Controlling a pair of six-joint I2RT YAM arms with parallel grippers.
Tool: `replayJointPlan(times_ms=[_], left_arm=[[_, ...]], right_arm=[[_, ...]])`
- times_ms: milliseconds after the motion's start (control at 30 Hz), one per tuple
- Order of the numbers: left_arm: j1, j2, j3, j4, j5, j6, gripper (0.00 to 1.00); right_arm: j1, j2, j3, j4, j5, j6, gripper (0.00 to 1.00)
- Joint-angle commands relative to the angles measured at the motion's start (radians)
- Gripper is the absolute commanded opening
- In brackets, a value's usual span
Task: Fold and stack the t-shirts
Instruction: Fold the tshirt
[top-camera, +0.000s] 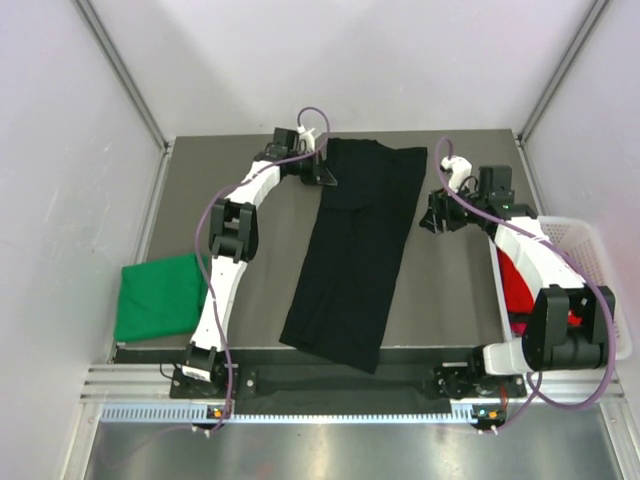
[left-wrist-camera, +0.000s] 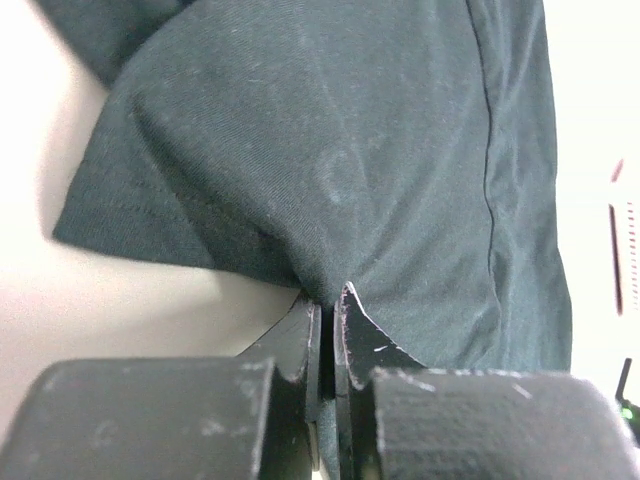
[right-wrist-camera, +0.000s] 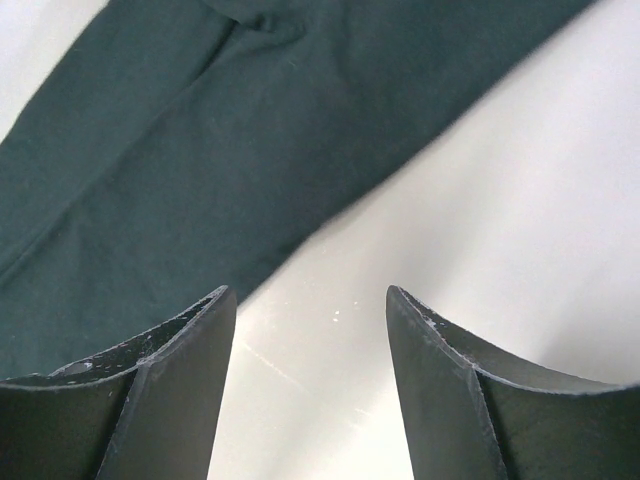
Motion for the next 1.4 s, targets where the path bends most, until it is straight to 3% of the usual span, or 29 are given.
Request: replayJointPlan(times_ms=[0, 367, 400, 500, 600, 700, 733, 800, 867, 1000, 1200, 1367], left_arm=[[0.085, -0.03, -0.066, -0.065, -0.182, 0.051, 0.0], [0.125, -0.089, -0.157, -0.058, -0.131, 0.067, 0.0], [0.124, -0.089, -0.157, -0.058, -0.113, 0.085, 0.05], [0.121, -0.108, -0.159, -0.084, -0.087, 0.126, 0.37], [0.127, -0.183, -0.183, -0.142, -0.12, 0.157, 0.55], [0.151, -0.36, -0.334, -0.093, -0.206, 0.124, 0.7], [0.161, -0.466, -0.384, -0.075, -0.232, 0.102, 0.84], [0.193, -0.566, -0.532, -0.046, -0.2, 0.047, 0.86], [0.217, -0.674, -0.592, -0.108, -0.148, 0.047, 0.81], [0.221, -0.753, -0.667, -0.569, -0.059, 0.219, 0.7], [0.222, -1.006, -1.17, -0.605, -0.028, 0.303, 0.64], [0.225, -1.161, -1.37, -0.563, -0.139, 0.25, 0.64]], right_arm=[[-0.01, 0.022, 0.024, 0.048, 0.005, -0.007, 0.62], [-0.01, 0.046, 0.039, 0.051, -0.001, -0.008, 0.62], [-0.01, 0.043, 0.039, 0.049, -0.001, -0.011, 0.62], [-0.011, 0.033, 0.036, 0.046, -0.008, -0.016, 0.62], [-0.01, 0.008, 0.024, 0.048, -0.018, 0.008, 0.62], [-0.017, -0.035, -0.013, 0.086, -0.076, 0.093, 0.64], [-0.017, -0.068, -0.052, 0.104, -0.102, 0.123, 0.64], [-0.017, -0.108, -0.121, 0.159, -0.195, 0.255, 0.66], [-0.017, -0.127, -0.172, 0.227, -0.288, 0.353, 0.68], [-0.017, -0.112, -0.298, 0.253, -0.393, 0.573, 0.68], [-0.01, -0.102, -0.448, 0.112, -0.363, 0.671, 0.69], [0.073, -0.113, -0.527, 0.028, -0.302, 0.734, 0.66]])
